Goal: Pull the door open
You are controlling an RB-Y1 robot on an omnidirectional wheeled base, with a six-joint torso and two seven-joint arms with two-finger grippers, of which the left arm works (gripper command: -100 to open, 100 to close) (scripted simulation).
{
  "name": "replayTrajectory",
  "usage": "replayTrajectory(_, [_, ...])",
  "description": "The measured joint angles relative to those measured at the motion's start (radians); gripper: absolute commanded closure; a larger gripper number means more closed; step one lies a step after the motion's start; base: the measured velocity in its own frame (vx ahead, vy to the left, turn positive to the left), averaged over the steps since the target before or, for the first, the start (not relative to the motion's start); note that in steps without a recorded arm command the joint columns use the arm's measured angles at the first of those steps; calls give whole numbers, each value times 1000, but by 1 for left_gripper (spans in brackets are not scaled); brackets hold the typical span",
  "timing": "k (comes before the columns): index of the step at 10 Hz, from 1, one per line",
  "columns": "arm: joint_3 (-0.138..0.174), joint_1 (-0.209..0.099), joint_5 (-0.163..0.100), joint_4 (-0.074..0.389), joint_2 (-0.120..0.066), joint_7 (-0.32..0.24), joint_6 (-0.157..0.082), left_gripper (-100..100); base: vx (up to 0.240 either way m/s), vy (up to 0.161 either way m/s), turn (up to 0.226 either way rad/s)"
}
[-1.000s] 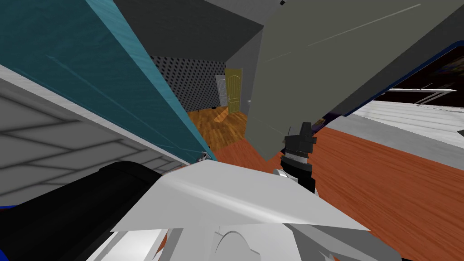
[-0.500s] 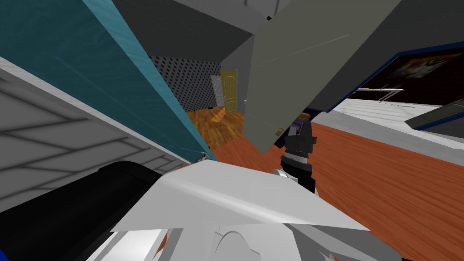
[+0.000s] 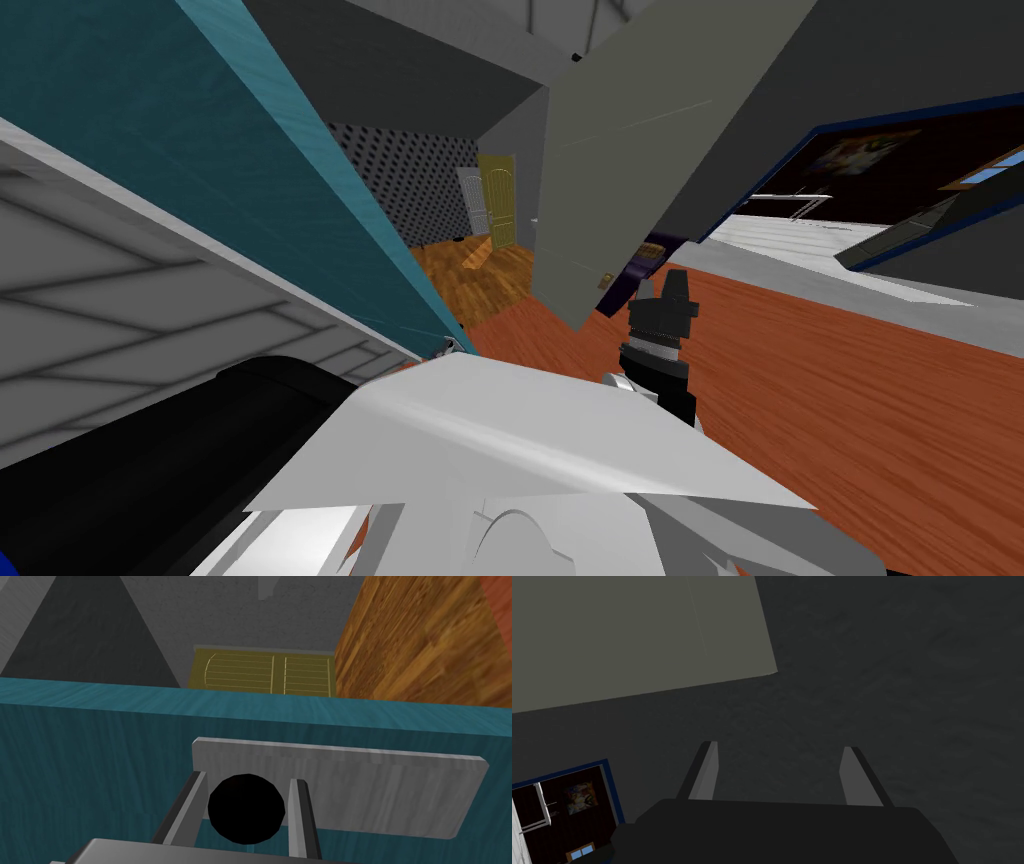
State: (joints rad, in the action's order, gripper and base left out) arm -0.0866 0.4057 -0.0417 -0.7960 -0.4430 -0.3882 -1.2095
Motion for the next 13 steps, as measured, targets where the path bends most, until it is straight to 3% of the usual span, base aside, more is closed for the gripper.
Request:
replayTrajectory(6, [-12,-13,6,51,-17,-15,-49,100,-205,50,-142])
replayTrajectory(13, [-20,-24,12,72,-26,-26,-67,100,-156,42,-108])
